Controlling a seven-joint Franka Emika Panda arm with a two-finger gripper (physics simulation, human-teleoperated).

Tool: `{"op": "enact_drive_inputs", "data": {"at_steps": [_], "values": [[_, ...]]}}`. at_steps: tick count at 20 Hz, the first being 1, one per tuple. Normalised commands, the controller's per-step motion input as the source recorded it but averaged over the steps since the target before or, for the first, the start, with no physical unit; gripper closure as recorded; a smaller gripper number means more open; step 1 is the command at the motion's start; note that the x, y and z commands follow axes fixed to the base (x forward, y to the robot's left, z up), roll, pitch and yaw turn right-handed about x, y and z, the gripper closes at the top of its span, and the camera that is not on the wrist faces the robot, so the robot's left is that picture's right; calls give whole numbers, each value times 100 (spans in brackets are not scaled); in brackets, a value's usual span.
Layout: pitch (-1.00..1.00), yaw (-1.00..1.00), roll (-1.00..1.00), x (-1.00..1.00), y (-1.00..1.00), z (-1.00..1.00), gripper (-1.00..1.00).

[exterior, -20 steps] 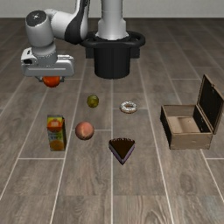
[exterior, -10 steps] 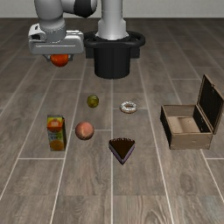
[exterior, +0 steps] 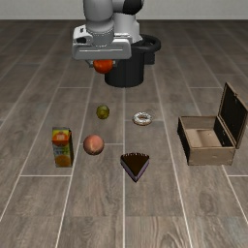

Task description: Pick up the tomato and place it in the box

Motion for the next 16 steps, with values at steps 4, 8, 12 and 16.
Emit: {"op": "enact_drive_inputs", "data": {"at_steps": [4,8,12,16], "values": [[0,0,0,0,100,0,100],[0,0,0,0,100,0,100],[0,0,0,0,100,0,100],[0,0,0,0,100,0,100]]}}
